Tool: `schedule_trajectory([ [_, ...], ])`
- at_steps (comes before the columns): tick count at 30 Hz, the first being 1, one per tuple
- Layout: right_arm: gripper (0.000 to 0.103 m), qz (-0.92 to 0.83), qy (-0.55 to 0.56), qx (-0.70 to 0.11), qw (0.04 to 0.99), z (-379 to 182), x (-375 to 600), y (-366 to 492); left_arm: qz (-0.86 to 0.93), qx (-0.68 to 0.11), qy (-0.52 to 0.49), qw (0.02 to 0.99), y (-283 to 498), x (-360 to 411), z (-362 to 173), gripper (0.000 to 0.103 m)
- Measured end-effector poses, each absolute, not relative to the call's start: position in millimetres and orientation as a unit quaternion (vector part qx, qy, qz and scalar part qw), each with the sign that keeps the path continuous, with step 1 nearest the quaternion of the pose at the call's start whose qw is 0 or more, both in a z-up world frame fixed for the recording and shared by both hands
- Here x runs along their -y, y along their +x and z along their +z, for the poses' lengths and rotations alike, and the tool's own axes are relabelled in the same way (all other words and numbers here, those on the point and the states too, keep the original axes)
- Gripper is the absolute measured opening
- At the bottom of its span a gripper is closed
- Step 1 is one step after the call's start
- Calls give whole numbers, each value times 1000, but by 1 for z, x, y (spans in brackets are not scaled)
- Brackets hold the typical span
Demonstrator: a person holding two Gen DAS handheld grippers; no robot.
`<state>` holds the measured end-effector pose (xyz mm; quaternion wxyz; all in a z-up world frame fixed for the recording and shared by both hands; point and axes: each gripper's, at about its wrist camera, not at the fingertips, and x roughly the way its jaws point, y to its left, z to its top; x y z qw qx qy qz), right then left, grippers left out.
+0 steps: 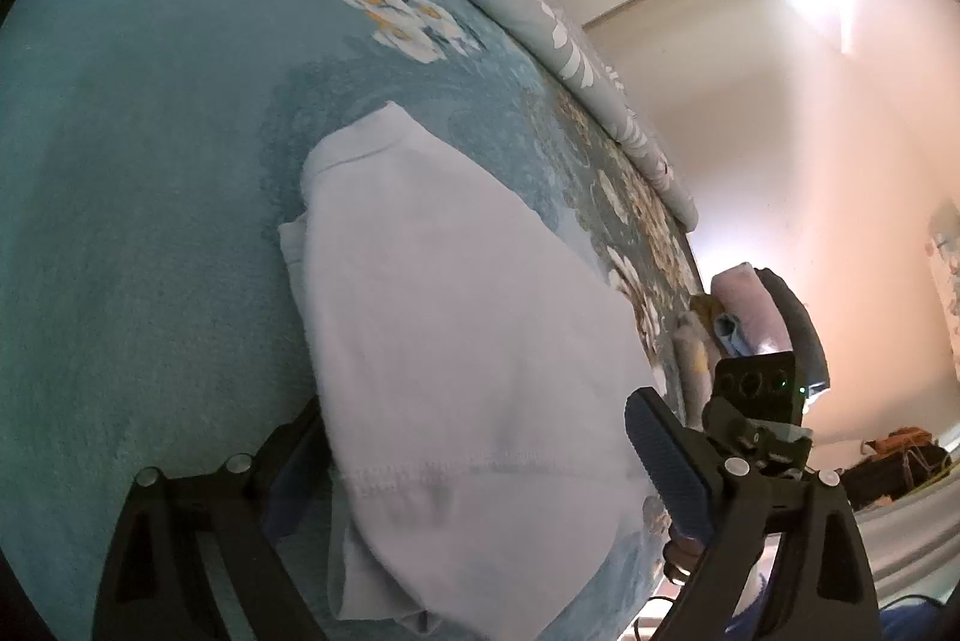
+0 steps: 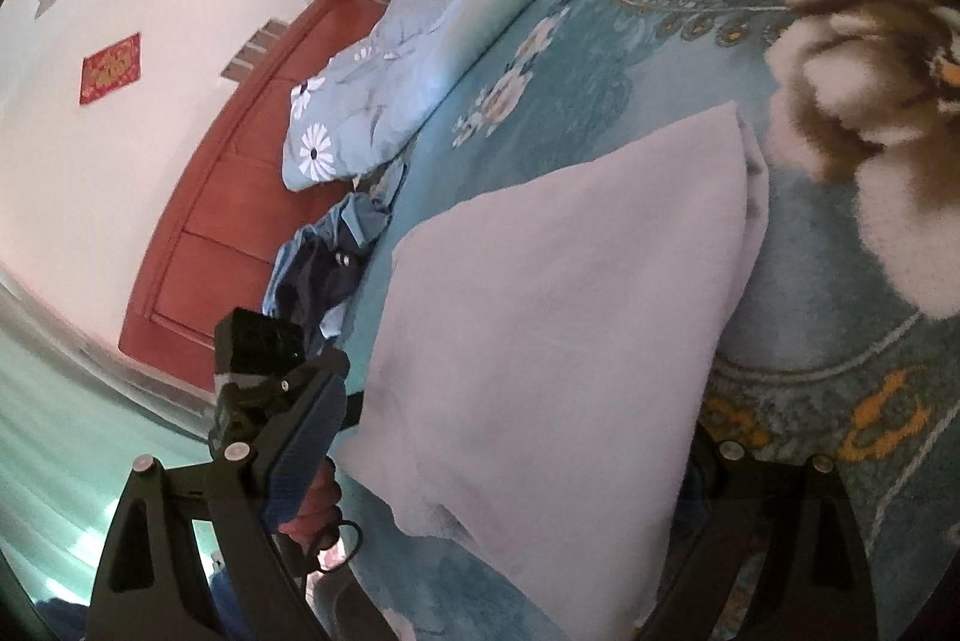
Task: Fold clothes
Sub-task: 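Grasp the folded shirt with the left gripper and lift it off the blanket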
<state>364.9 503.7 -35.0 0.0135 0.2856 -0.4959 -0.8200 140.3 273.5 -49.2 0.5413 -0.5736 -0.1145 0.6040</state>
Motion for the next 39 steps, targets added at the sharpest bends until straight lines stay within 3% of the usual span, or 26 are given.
schedule_trajectory([
  [3,91,-821,288,494,1,-34,-502,364,606,111,-578,535,140,-273,-50,72],
  [5,76,-817,292,497,-11,-36,-504,364,612,109,-582,524,138,-270,-53,50],
  [6,59,-812,296,503,-21,-38,-505,365,614,112,-585,518,136,-268,-55,46],
  [7,51,-803,296,516,-28,-43,-509,367,612,121,-590,513,134,-265,-58,40],
  [10,11,-775,297,557,-44,-57,-520,373,606,144,-599,504,130,-259,-64,32],
  [13,9,-770,297,562,-47,-58,-521,375,612,141,-594,503,136,-260,-61,21],
  [17,8,-773,295,559,-49,-50,-522,376,625,141,-576,507,143,-258,-47,17],
  [26,7,-812,285,509,-26,8,-525,386,643,128,-523,545,174,-259,13,16],
  [39,7,-890,264,369,-37,161,-551,433,661,93,-426,611,225,-312,146,16],
])
